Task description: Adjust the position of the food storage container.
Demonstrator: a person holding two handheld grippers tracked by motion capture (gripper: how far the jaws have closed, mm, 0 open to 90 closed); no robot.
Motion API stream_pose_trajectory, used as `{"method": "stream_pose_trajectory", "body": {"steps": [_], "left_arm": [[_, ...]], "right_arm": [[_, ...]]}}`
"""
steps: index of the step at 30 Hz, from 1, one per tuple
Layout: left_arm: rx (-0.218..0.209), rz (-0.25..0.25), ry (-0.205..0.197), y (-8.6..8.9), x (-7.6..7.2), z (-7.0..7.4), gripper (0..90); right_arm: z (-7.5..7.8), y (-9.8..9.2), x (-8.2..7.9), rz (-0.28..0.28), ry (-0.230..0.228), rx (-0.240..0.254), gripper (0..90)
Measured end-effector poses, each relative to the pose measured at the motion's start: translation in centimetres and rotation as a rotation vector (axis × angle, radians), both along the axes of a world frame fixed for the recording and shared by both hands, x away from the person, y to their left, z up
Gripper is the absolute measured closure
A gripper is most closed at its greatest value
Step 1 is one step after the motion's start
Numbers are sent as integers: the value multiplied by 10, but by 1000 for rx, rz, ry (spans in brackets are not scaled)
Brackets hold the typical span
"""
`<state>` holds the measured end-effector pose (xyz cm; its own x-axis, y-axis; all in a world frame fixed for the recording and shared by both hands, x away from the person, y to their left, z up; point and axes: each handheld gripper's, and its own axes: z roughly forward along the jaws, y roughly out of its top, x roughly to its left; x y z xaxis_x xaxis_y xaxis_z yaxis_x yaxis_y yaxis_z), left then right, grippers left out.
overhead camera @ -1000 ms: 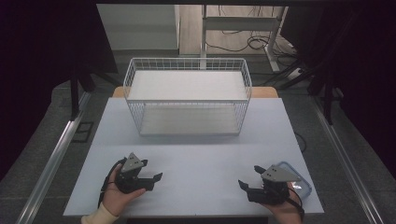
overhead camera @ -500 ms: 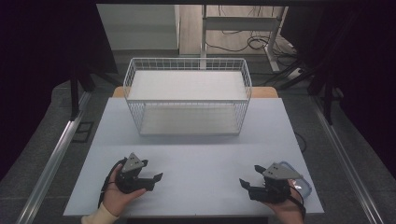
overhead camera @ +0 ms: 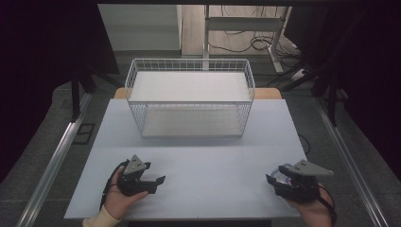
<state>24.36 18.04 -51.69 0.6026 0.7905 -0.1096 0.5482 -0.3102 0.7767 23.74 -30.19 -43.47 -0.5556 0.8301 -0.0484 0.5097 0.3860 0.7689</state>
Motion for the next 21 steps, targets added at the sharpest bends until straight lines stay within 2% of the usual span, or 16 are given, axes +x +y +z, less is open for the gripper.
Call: {"method": "stream_pose_trajectory", "body": {"steps": [4,7,9,10,13,14,15,17,18,20,21], "left_arm": [[3,-1,-2,0,-1,0,219],[3,-2,0,-1,0,0,220],[4,3,0,-1,0,0,220],[4,3,0,-1,0,0,220],[3,4,-1,-1,0,0,220],[4,3,0,-2,0,0,220],[6,3,2,-2,0,-1,220],[7,2,3,-2,0,-1,220],[7,2,3,-2,0,-1,220],[4,6,1,-2,0,-1,220],[4,7,1,-2,0,-1,220]], "right_arm": [[5,-29,-11,-102,31,-44,538],[5,-40,-17,-144,37,-82,582],[3,-55,-26,-205,67,-115,685],[3,-55,-26,-205,67,-115,685],[0,-72,-37,-266,118,-177,822],[-1,-76,-38,-272,130,-184,852],[-6,-83,-40,-273,168,-189,894],[-13,-87,-40,-274,224,-204,895],[-13,-87,-40,-274,224,-204,895],[-26,-87,-35,-276,292,-243,896],[-28,-87,-34,-282,294,-252,896]]}}
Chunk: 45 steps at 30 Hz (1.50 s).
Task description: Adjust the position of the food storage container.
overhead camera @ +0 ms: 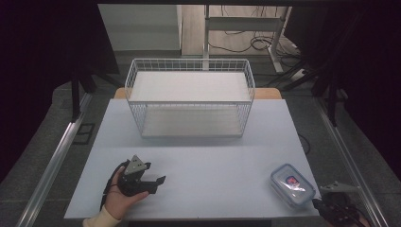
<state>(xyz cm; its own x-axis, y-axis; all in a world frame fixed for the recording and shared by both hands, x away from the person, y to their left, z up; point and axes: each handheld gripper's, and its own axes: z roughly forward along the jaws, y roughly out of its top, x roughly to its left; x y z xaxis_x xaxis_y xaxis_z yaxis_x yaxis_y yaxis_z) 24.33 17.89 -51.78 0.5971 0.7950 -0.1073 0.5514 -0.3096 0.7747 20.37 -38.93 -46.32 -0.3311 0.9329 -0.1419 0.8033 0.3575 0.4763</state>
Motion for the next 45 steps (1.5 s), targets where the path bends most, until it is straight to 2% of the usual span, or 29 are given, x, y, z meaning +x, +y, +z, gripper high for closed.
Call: {"method": "stream_pose_trajectory", "body": {"steps": [4,10,24,28,35,36,45], "left_arm": [[1,-1,3,0,1,-1,220],[3,-2,4,0,1,-1,220],[-2,6,2,1,0,0,221],[0,9,4,1,1,-1,221],[0,10,8,1,1,-1,221],[1,10,8,1,1,-2,221],[-3,17,11,3,2,-1,221]], "right_arm": [[-7,-2,7,-7,18,-9,897],[-8,-1,14,-4,15,-17,897],[-10,13,39,46,12,-30,898],[-14,22,52,66,28,-60,898],[-15,33,68,94,32,-74,898],[-15,38,75,105,29,-78,898],[-14,62,98,156,15,-103,898]]}}
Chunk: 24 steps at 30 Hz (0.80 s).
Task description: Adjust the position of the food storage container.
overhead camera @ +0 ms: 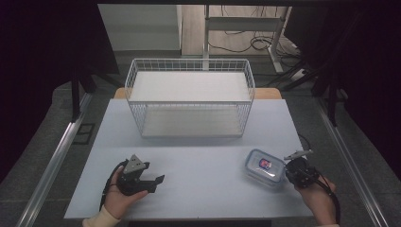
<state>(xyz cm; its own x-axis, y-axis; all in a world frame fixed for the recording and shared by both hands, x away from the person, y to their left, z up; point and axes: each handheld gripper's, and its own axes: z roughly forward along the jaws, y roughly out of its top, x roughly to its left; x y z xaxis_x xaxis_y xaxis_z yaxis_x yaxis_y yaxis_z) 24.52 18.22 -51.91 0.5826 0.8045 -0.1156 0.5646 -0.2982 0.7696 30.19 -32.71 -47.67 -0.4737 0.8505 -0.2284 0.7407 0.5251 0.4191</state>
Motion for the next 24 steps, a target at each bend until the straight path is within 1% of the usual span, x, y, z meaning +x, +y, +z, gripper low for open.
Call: {"method": "stream_pose_trajectory", "body": {"steps": [1,2,4,5,7,11,13,15,16,17,18,19,20,21,22,23,24], "left_arm": [[0,0,0,0,0,0,221],[1,0,0,0,0,0,222],[0,0,1,0,0,0,221],[1,3,-1,0,0,0,222],[0,5,-1,0,0,0,222],[-2,12,2,1,2,0,222],[1,11,2,2,2,-1,222],[0,13,1,2,2,0,222],[0,13,1,2,2,0,222],[-1,13,-1,3,2,0,222],[-2,14,-1,3,2,0,223],[-2,14,-1,3,2,0,222],[-4,15,-3,3,2,0,222],[-4,17,-3,4,2,0,222],[-4,17,-3,4,2,0,222],[-3,16,-2,4,2,0,222],[-2,15,-2,4,3,0,223]], "right_arm": [[0,0,0,0,0,0,898],[1,4,5,9,-6,-4,898],[1,6,8,16,-9,-3,898],[1,10,15,24,-12,-6,898],[0,13,21,29,-15,-3,898],[-2,23,32,67,-14,1,898],[-2,30,37,92,-24,-12,898],[-2,37,41,117,-24,-10,898],[-2,37,41,117,-24,-10,898],[-3,46,44,142,-26,-9,898],[-3,52,45,156,-24,-10,898],[-3,52,45,156,-24,-10,898],[-3,57,45,171,-22,-12,898],[-2,69,44,203,-30,-22,898],[-2,69,44,203,-30,-22,898],[-1,75,44,217,-33,-24,898],[0,86,42,243,-38,-19,898]]}}
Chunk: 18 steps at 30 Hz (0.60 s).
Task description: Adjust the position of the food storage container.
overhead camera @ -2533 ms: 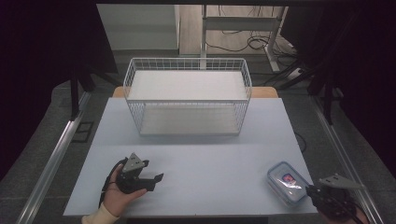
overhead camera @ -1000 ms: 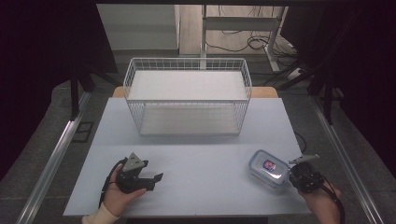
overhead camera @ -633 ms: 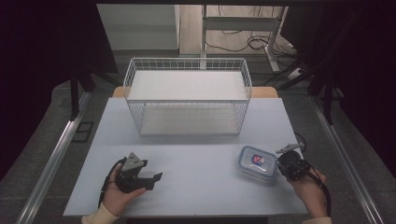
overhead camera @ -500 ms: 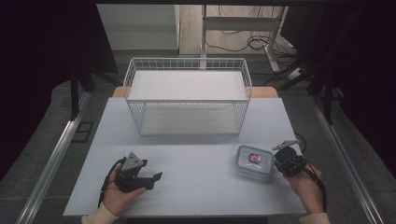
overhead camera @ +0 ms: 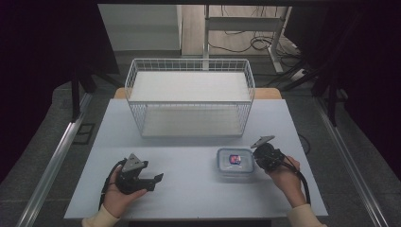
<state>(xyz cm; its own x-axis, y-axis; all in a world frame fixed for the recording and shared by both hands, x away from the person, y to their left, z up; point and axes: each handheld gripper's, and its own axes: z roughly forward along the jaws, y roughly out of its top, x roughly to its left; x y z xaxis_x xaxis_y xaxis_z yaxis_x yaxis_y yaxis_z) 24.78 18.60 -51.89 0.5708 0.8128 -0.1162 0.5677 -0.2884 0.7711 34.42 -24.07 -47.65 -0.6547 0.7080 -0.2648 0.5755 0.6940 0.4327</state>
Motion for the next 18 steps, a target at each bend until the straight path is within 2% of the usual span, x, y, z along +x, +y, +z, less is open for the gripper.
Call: {"method": "stream_pose_trajectory", "body": {"steps": [2,3,10,11,13,18], "left_arm": [[-1,0,-1,0,0,0,223],[-3,0,-2,0,0,0,223],[-23,15,1,4,1,1,223],[-34,24,7,6,2,0,224],[-51,34,13,8,3,0,225],[-52,32,8,7,1,1,224]], "right_arm": [[0,5,-1,12,0,1,898],[0,17,-1,32,5,4,898],[-4,41,0,70,26,23,899],[-6,51,-3,81,40,20,899],[-8,59,-7,101,51,16,898],[-8,76,-15,145,58,28,898]]}}
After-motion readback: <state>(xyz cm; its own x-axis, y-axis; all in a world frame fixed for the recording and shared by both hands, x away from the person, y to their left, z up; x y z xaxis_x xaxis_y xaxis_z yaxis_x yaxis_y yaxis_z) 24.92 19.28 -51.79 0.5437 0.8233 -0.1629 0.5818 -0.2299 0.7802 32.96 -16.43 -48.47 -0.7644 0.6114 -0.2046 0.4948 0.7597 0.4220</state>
